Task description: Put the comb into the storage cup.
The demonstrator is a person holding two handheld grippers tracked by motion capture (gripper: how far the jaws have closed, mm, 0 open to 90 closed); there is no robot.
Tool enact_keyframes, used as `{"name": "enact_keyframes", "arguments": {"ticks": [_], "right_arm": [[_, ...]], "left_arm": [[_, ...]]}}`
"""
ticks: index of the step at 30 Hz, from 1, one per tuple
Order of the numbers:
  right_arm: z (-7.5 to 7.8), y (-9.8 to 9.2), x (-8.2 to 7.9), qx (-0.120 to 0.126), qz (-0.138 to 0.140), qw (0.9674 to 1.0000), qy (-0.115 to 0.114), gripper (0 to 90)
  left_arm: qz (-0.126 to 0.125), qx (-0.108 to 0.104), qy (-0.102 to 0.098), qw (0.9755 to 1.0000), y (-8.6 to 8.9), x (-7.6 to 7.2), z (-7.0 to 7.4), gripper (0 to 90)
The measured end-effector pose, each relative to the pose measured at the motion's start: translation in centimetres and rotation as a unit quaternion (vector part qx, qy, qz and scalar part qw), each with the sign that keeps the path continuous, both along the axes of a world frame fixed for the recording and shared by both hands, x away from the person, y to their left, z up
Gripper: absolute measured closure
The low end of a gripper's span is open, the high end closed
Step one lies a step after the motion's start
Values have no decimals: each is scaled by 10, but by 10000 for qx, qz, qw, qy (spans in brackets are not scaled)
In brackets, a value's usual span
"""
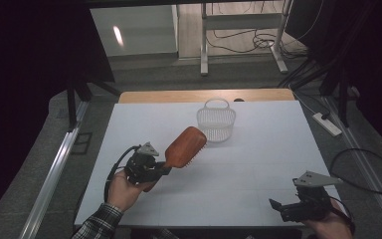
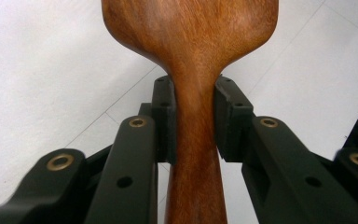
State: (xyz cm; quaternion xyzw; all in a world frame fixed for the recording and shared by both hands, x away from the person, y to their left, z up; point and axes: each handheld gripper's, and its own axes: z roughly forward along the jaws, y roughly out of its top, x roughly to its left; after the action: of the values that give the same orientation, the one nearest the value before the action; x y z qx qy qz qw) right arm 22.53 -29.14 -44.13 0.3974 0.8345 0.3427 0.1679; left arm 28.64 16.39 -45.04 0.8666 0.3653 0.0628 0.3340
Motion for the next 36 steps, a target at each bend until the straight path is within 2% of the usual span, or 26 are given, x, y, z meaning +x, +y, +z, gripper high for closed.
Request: {"name": "enact_keyframes", "arguments": {"ticks": [8, 13, 16, 17, 22, 28, 36], "right_arm": [[9, 16, 9, 169, 176, 9996, -149, 0], [14, 26, 17, 364, 233, 9990, -138, 0], [16, 33, 19, 343, 280, 9989, -154, 0], [18, 40, 23, 343, 356, 9986, -173, 0], [21, 54, 30, 421, 495, 9978, -150, 0], [21, 68, 41, 581, 535, 9969, -66, 0], [21, 82, 50, 756, 609, 9953, 48, 0]], "left_arm": [[-20, -37, 0, 10000, -2, -6, 0, 723], [-85, -94, -3, 9999, -5, -6, 1, 723], [-134, -109, 5, 9999, -7, -6, 1, 723], [-128, -134, 14, 9998, -9, -7, 1, 723], [-183, -162, -37, 9997, -11, -7, 2, 723], [-198, -227, -120, 9995, -14, -9, 3, 723], [-297, -265, -96, 9992, -22, -8, 3, 723]]}}
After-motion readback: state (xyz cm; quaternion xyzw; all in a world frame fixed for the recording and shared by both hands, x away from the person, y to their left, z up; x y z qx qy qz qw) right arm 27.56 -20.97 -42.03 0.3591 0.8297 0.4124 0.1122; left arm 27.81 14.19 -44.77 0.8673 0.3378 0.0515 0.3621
